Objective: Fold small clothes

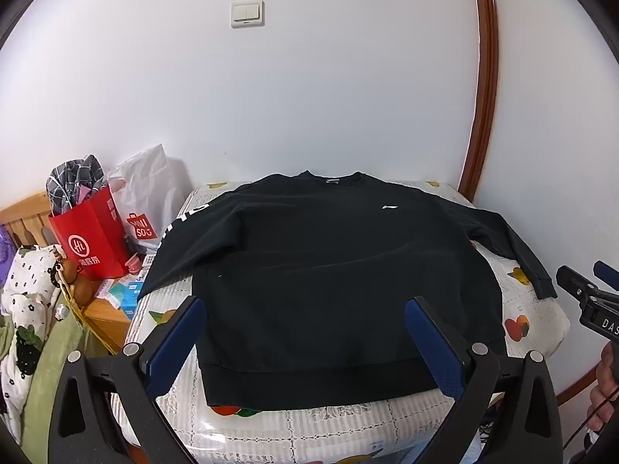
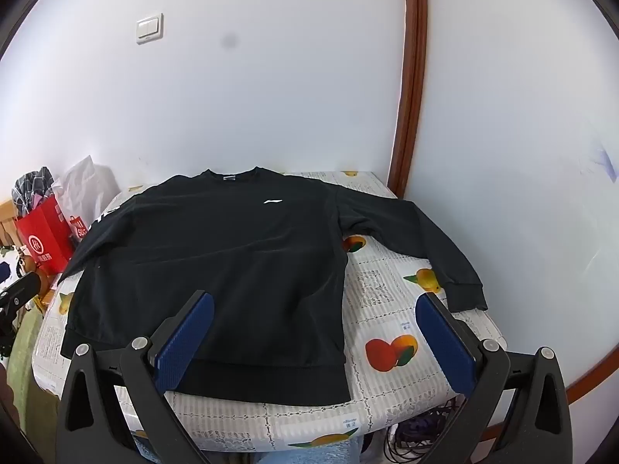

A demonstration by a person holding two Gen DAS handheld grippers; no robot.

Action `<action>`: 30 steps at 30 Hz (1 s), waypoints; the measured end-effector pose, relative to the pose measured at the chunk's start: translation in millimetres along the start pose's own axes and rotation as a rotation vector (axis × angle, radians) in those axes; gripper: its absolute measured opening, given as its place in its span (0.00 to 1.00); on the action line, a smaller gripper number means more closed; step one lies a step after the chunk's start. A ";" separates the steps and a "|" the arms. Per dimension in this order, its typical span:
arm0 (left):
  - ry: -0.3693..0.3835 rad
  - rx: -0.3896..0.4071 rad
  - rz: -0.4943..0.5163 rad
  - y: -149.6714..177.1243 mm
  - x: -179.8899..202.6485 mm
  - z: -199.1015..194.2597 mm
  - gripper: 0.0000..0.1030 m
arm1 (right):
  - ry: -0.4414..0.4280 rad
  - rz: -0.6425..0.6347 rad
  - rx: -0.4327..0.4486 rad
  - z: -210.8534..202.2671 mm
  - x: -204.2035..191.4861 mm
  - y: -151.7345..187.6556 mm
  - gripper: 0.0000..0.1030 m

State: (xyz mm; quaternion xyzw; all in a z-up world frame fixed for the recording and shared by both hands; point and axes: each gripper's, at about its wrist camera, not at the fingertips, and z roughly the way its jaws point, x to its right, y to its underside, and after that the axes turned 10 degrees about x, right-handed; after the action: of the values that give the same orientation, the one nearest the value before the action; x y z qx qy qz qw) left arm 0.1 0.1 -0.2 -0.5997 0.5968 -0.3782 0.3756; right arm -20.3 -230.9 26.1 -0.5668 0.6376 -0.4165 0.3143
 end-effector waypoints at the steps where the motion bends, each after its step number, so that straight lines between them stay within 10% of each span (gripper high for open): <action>1: -0.006 0.014 0.006 0.1 0.4 -0.9 1.00 | 0.005 -0.014 0.001 -0.6 -1.0 0.2 1.00; 30: 0.002 -0.002 0.002 -1.2 2.7 0.4 1.00 | -0.006 0.028 0.009 -7.9 5.4 -1.3 1.00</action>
State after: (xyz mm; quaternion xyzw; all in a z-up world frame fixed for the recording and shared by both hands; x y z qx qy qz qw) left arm 1.0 -2.7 0.7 -0.5992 0.5982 -0.3778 0.3747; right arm -27.4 -234.8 31.2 -0.5575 0.6427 -0.4134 0.3245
